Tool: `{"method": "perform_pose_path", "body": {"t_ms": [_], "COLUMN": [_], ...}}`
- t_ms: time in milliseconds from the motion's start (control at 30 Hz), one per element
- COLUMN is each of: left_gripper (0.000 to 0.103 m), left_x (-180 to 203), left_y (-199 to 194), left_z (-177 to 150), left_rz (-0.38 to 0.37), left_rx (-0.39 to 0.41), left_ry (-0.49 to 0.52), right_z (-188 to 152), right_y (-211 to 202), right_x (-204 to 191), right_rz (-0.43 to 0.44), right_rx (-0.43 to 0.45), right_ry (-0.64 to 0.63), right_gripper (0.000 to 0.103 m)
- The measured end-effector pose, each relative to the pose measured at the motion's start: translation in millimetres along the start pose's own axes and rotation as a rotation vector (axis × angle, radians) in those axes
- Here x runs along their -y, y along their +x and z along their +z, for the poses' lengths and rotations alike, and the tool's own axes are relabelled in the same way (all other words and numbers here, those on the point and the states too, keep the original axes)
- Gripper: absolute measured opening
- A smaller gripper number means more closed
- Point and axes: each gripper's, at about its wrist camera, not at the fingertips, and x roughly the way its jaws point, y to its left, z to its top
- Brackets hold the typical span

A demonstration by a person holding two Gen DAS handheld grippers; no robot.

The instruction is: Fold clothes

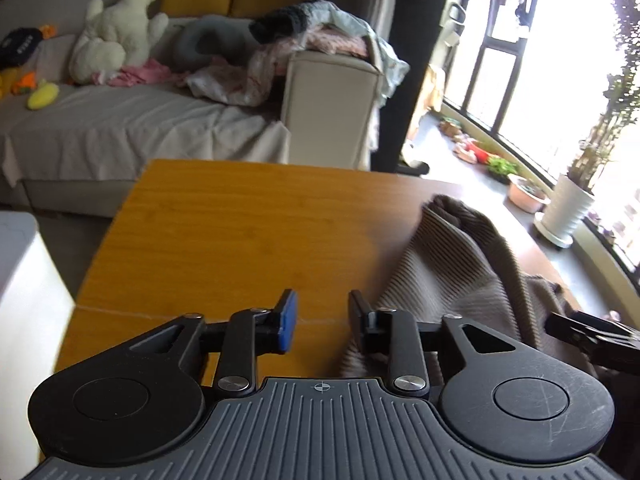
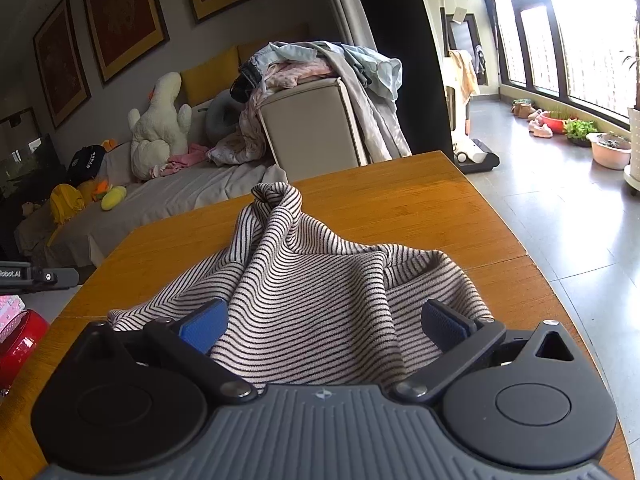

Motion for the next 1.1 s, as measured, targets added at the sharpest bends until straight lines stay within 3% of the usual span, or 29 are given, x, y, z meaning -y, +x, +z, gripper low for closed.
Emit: {"method": "perform_pose_path", "body": {"t_ms": [67, 133, 300, 467, 567, 633, 733, 867, 933, 1100], "left_gripper": [0.054, 0.063, 0.06, 0.059, 0.022, 0.012, 0.011, 0.01, 0.011, 0.014], "left_x": [21.2, 40.6, 57.0, 71.1, 74.2, 72.1, 61.9, 33.4, 9.9, -51.5], "left_y": [-1.4, 2.9, 25.1, 23.3, 23.2, 22.0, 12.2, -5.6, -2.6, 40.4], "left_z": [-15.3, -28.5, -50.0, -56.1, -55.9, -52.3, -32.0, 18.7, 40.7, 56.8], "left_rz": [-0.088, -0.116, -0.141, -0.157, -0.116, -0.116, -0.137, -0.048, 0.009, 0.008], "left_rx": [-0.057, -0.12, -0.251, -0.246, -0.218, -0.209, -0.16, 0.022, 0.063, -0.047], "left_ry": [0.042, 0.089, 0.079, 0.114, 0.146, 0.137, 0.102, 0.064, 0.01, -0.166], "right_z": [-0.5, -1.1, -1.9, -0.8, -1.0, -1.4, -0.9, -0.6, -0.8, -0.2], "right_y": [-0.7, -1.5, -3.9, -3.6, -4.7, -4.9, -4.2, -3.8, -3.8, -2.7], "right_x": [1.3, 2.1, 3.7, 5.7, 7.9, 9.1, 10.2, 10.1, 10.2, 10.8], "right_rz": [0.002, 0.007, 0.013, 0.022, 0.023, 0.023, 0.022, 0.021, 0.02, 0.016], "right_rx": [0.005, 0.01, 0.026, 0.029, 0.034, 0.036, 0.032, 0.028, 0.029, 0.024], "right_ry": [0.008, 0.012, 0.019, 0.03, 0.041, 0.048, 0.053, 0.057, 0.058, 0.062], "right_gripper": [0.103, 0.103, 0.103, 0.103, 0.103, 0.103, 0.103, 0.103, 0.103, 0.103]}}
